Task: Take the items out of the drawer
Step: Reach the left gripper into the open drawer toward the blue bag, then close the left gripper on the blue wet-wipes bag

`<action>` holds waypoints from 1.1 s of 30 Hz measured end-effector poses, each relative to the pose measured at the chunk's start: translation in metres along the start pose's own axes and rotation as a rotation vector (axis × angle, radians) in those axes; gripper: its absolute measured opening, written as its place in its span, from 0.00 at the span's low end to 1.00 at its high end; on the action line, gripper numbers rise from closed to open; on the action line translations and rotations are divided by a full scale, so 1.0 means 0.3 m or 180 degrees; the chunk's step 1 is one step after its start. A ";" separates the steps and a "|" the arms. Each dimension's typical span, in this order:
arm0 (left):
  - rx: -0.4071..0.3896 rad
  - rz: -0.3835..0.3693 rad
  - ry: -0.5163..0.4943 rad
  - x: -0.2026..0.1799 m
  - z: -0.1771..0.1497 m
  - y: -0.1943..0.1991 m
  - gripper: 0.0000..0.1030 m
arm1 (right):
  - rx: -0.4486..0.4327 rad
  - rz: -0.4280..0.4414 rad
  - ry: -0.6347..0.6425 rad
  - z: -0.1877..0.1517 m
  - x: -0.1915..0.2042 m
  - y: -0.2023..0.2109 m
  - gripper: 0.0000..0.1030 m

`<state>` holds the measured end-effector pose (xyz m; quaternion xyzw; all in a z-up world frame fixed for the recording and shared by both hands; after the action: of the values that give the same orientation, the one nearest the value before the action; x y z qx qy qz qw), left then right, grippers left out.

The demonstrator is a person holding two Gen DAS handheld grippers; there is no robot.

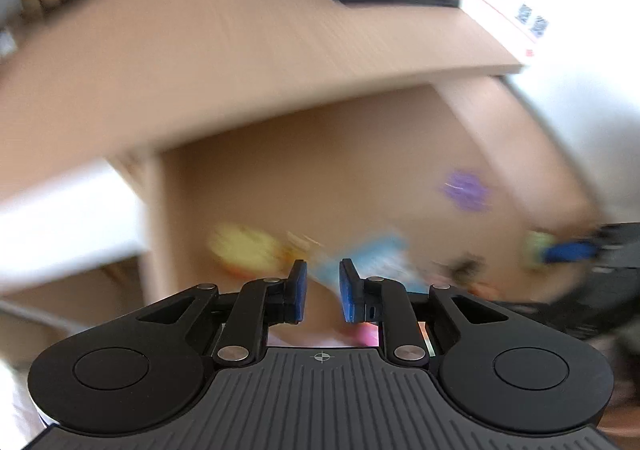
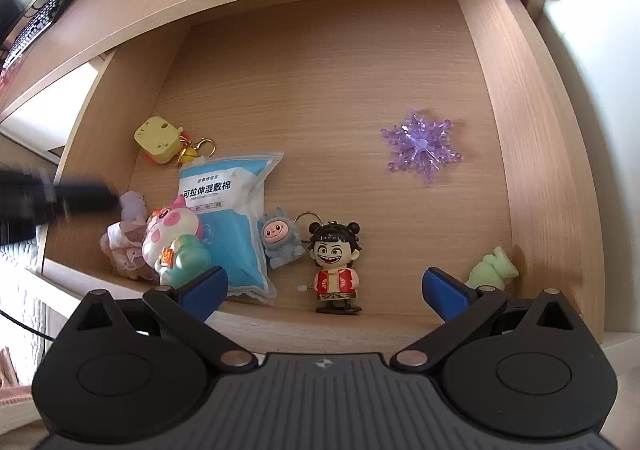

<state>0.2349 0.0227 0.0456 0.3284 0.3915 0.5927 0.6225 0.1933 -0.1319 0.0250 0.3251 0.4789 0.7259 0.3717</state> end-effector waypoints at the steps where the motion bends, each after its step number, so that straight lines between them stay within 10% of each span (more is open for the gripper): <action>1: 0.0018 0.0068 0.0048 0.035 0.015 -0.001 0.20 | 0.0015 -0.0049 -0.0003 -0.004 0.003 -0.001 1.00; 8: 0.0814 -0.0732 0.0619 0.034 -0.026 -0.095 0.21 | 0.0221 -0.0111 -0.0039 -0.004 0.010 -0.021 1.00; 18: 0.1513 -0.0914 0.1524 -0.012 -0.110 -0.139 0.21 | -0.0324 -0.0392 -0.0394 0.091 -0.079 0.102 1.00; 30: 0.0908 -0.0709 0.0936 -0.180 -0.048 -0.276 0.26 | -0.0422 -0.0780 -0.0309 0.119 -0.079 0.136 1.00; 33: 0.0653 -0.0616 0.0902 -0.179 -0.008 -0.322 0.51 | -0.0418 -0.0821 -0.0358 0.095 -0.066 0.137 1.00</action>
<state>0.2796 -0.0386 -0.0345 0.2642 0.5633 0.5274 0.5786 0.2179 -0.1468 0.0705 0.2759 0.4466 0.6825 0.5086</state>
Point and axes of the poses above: each gripper's, at about its wrist camera, not at the fingertips, and y roughly against the way its jaws point, x to its left, z to its top, the point moved 5 cm from there along -y, roughly the way its jaws point, and after that the axes turned 13 degrees about y, right-handed, at the moved point
